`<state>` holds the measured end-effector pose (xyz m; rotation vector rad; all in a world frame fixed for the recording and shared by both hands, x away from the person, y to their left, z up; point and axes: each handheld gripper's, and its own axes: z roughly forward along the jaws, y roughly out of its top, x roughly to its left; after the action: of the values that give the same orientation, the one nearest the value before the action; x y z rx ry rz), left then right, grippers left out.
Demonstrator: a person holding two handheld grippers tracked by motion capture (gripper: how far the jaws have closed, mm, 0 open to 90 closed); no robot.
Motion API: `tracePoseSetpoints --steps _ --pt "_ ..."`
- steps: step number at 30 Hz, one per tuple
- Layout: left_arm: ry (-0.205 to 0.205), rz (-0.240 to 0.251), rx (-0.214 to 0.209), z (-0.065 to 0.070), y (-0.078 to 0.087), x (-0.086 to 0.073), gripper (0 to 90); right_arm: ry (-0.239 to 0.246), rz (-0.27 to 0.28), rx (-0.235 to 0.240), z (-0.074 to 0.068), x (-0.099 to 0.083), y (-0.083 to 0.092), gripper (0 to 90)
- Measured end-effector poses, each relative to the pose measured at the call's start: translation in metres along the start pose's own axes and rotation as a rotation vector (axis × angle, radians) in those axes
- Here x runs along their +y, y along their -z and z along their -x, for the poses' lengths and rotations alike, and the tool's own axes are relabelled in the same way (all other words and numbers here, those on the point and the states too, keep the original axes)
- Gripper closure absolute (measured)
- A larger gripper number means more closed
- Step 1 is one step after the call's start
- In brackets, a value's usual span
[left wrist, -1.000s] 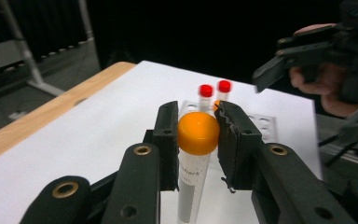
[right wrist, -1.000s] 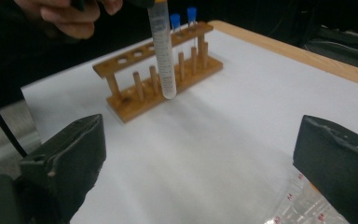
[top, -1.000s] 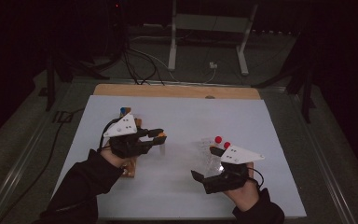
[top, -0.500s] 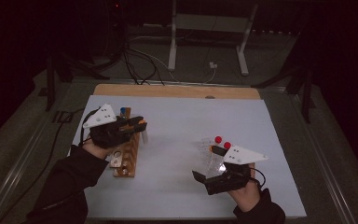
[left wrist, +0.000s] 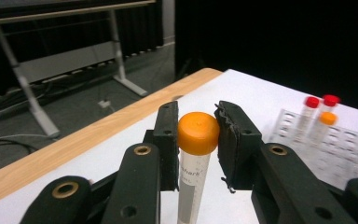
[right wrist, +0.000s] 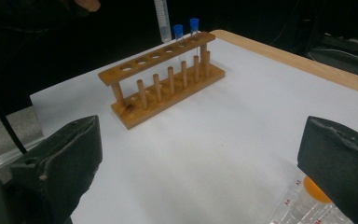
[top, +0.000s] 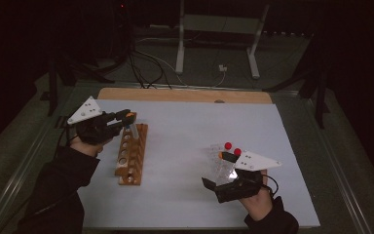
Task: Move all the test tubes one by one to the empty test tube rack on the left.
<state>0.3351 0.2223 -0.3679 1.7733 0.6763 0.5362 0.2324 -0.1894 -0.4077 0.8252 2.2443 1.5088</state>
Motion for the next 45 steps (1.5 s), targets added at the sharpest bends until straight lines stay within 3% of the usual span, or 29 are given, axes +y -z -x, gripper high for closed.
tracePoseSetpoints --steps 17,29,45 --pt "0.061 -0.015 0.098 -0.027 -0.003 -0.026 71.8 0.000 0.005 0.003 0.000 0.000 0.001 0.0" --pt "0.106 -0.045 0.106 -0.034 -0.012 -0.048 71.7 -0.001 0.002 0.004 0.000 -0.001 0.001 0.0" --pt "0.113 -0.099 0.099 -0.030 -0.023 -0.070 71.7 -0.002 0.001 0.007 0.001 -0.002 0.001 0.0"
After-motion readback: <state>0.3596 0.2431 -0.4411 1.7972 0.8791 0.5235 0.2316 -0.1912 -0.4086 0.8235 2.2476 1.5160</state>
